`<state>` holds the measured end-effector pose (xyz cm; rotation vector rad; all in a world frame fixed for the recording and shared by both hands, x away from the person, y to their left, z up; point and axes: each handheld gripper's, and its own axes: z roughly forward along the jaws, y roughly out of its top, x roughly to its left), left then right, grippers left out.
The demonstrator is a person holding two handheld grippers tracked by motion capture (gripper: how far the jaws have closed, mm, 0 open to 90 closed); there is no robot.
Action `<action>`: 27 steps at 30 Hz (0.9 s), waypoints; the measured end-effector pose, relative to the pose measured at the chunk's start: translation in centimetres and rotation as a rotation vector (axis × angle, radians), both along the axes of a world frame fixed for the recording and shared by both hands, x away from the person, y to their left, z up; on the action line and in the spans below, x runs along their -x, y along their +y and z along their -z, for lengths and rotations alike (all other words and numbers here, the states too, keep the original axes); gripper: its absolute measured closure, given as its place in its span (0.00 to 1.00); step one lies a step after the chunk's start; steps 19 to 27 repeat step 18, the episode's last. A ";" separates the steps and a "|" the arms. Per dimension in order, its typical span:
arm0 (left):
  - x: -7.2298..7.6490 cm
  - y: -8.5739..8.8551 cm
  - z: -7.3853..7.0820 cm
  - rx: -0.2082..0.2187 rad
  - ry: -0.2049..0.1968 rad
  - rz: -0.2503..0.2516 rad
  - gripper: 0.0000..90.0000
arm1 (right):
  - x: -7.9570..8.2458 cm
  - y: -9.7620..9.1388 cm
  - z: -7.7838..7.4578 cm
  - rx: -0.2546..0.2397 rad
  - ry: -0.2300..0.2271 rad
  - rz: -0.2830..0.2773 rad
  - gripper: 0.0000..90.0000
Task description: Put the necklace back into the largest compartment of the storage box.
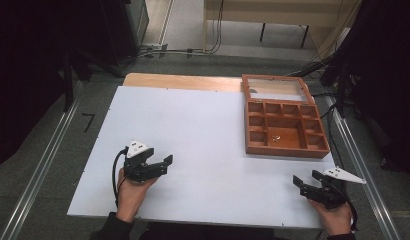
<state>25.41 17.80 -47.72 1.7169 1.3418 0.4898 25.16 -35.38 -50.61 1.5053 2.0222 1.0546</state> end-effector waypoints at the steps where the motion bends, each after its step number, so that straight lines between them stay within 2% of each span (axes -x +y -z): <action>1: 0.1 0.2 0.0 -0.001 -0.001 -0.004 0.27 | 0.0 0.0 0.0 0.000 0.000 0.000 0.20; 13: 1.0 2.7 0.7 -0.015 0.007 -0.066 0.27 | 0.0 0.0 0.0 -0.001 0.000 0.001 0.20; 18: 1.6 4.0 1.2 -0.045 0.003 -0.095 0.27 | 0.1 0.0 0.0 -0.002 0.001 -0.003 0.20; 27: 1.6 4.0 1.2 -0.045 0.003 -0.095 0.27 | 0.1 0.0 0.0 -0.002 0.001 -0.003 0.20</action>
